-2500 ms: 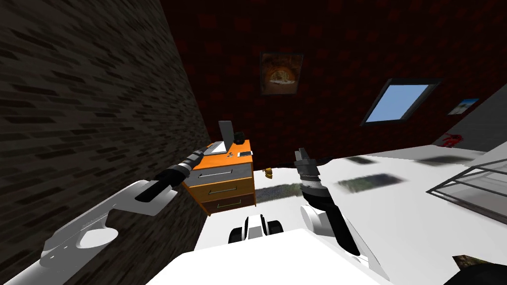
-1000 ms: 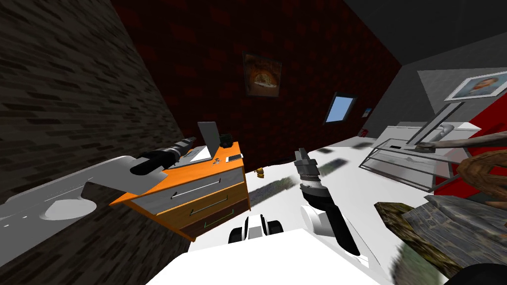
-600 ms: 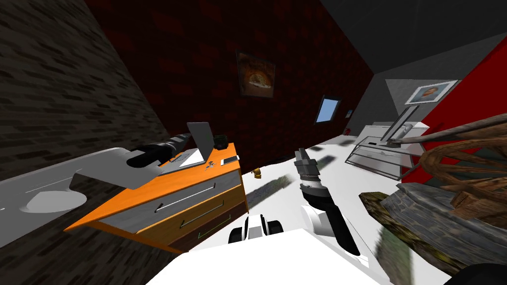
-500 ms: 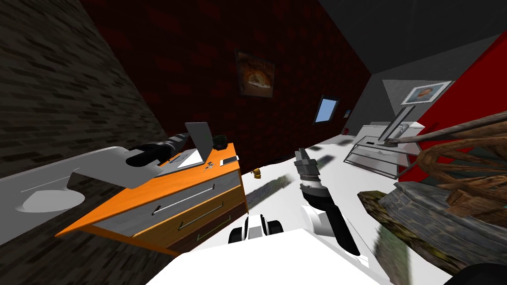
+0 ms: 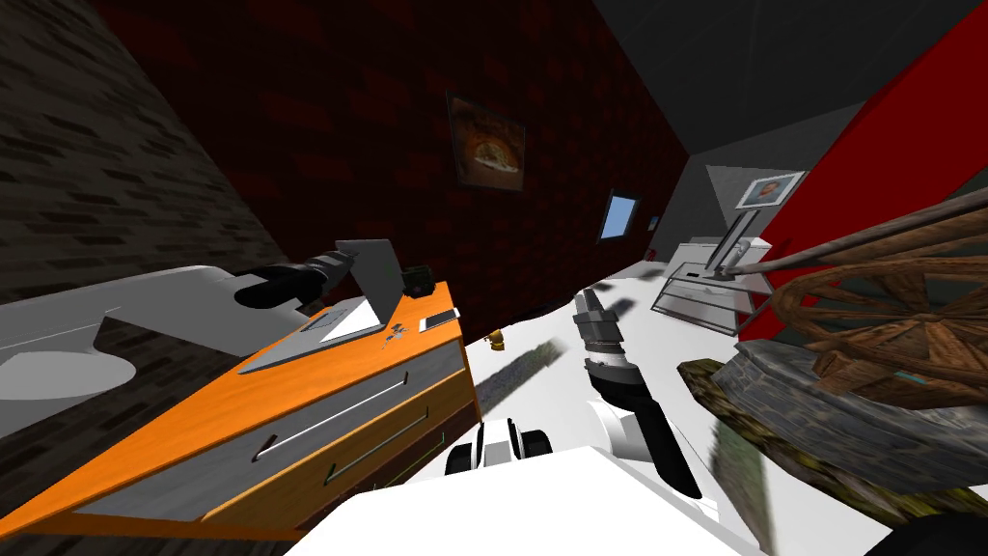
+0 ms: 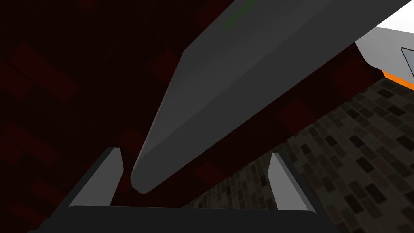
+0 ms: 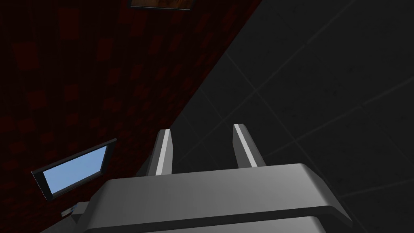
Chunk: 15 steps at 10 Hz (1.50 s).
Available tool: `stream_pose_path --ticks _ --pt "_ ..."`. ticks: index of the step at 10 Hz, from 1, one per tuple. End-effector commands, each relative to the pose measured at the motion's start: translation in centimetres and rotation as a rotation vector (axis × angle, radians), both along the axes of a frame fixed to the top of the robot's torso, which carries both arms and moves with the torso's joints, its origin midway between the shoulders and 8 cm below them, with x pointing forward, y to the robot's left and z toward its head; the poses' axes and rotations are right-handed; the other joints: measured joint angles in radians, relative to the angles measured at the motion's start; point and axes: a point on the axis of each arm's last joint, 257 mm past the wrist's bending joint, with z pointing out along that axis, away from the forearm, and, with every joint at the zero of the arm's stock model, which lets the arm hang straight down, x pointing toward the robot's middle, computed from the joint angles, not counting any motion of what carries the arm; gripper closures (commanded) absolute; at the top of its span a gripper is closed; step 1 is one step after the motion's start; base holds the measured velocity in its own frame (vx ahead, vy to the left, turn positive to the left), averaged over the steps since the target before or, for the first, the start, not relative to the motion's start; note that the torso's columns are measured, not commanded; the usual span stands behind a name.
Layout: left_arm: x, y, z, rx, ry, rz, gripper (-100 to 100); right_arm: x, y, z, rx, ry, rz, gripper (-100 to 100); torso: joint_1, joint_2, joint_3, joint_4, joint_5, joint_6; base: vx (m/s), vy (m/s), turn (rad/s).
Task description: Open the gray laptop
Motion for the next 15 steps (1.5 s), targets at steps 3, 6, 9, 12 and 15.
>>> stream_pose_path --ticks 3,6,9,12,15 --pt "-0.3 0.1 0.7 0.002 -0.003 0.018 -100 0.0 0.0 0.0 0.0 0.0 0.0 0 0.0 -0.002 -0.001 0.0 0.0 0.0 0.059 0.034 -0.023" --pt "0.4 1.4 0.8 -0.07 -0.036 0.017 100 0.0 0.0 0.0 0.0 0.0 0.0 0 0.003 0.004 0.004 0.001 0.006 0.003 -0.04 0.031 0.026" --pt "1.3 3.3 0.7 -0.179 -0.083 0.014 100 0.0 0.0 0.0 0.0 0.0 0.0 0 -0.002 -0.003 -0.001 -0.002 0.001 0.003 -0.076 0.03 -0.006" --pt "2.3 5.2 0.1 -0.288 -0.129 0.012 100 0.0 0.0 0.0 0.0 0.0 0.0 0 -0.004 -0.001 -0.001 0.0 -0.002 0.002 -0.073 0.028 0.005" --pt "2.7 6.2 -0.3 -0.338 -0.144 0.015 100 0.0 0.0 0.0 0.0 0.0 0.0 0 -0.002 0.003 0.002 0.002 -0.002 0.0 -0.062 0.035 0.002"
